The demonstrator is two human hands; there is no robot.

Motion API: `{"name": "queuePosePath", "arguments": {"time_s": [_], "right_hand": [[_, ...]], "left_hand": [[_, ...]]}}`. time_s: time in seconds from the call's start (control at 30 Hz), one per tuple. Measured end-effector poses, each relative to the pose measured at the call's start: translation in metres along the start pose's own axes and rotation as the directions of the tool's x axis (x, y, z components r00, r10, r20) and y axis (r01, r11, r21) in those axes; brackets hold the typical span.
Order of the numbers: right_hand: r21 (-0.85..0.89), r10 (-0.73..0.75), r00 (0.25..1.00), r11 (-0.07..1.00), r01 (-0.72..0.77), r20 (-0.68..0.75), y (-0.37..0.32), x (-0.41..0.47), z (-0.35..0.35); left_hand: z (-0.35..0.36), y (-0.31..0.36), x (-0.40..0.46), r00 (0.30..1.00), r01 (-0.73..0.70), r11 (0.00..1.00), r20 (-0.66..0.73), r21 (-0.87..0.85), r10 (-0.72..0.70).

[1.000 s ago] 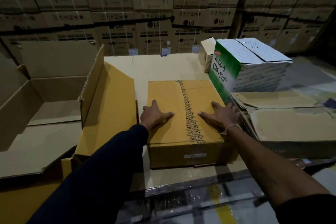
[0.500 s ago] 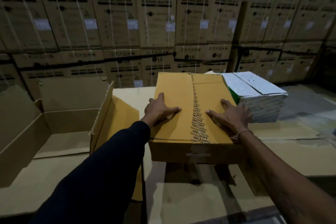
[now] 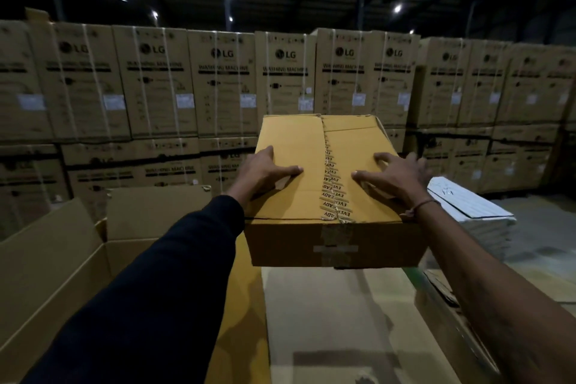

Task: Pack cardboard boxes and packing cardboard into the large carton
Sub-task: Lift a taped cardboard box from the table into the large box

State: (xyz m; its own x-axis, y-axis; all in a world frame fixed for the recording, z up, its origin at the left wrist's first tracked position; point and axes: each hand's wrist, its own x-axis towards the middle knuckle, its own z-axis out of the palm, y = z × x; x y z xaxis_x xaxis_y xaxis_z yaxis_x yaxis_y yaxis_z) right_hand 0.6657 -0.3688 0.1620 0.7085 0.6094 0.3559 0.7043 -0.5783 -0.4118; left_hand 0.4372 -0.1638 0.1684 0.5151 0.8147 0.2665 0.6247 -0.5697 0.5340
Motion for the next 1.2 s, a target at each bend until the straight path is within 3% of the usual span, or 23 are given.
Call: {"name": "queuePosePath", "arguments": {"time_s": [0.13,0.4,0.67,0.93,1.2], "right_hand": [[-0.01,-0.062,0.998,0.998,0.062,0.004,-0.056,0.003,-0.019],[0.066,-0.28,0.96,0.958,0.279,0.0,-0.201,-0.007,-0.048],[0.127,-0.414,0.905,0.907,0.4,0.102,-0.356,-0.055,0.012],[0.105,-0.402,0.89,0.916,0.388,0.215,-0.441,-0.108,0.1],[0.079,-0.322,0.897,0.946,0.314,0.303,-0.434,-0.153,0.168]], "left_hand": [[-0.063,-0.017,0.008,0.998,0.02,0.999,-0.052,0.03,-0.018],[-0.201,-0.109,0.012,0.989,0.036,0.97,-0.131,-0.241,-0.069],[-0.293,-0.259,-0.017,0.954,0.212,0.95,-0.163,-0.229,-0.252],[-0.32,-0.379,-0.054,0.922,0.351,0.935,-0.157,-0.047,-0.354],[-0.276,-0.441,-0.082,0.938,0.342,0.939,-0.077,0.044,-0.338]]}}
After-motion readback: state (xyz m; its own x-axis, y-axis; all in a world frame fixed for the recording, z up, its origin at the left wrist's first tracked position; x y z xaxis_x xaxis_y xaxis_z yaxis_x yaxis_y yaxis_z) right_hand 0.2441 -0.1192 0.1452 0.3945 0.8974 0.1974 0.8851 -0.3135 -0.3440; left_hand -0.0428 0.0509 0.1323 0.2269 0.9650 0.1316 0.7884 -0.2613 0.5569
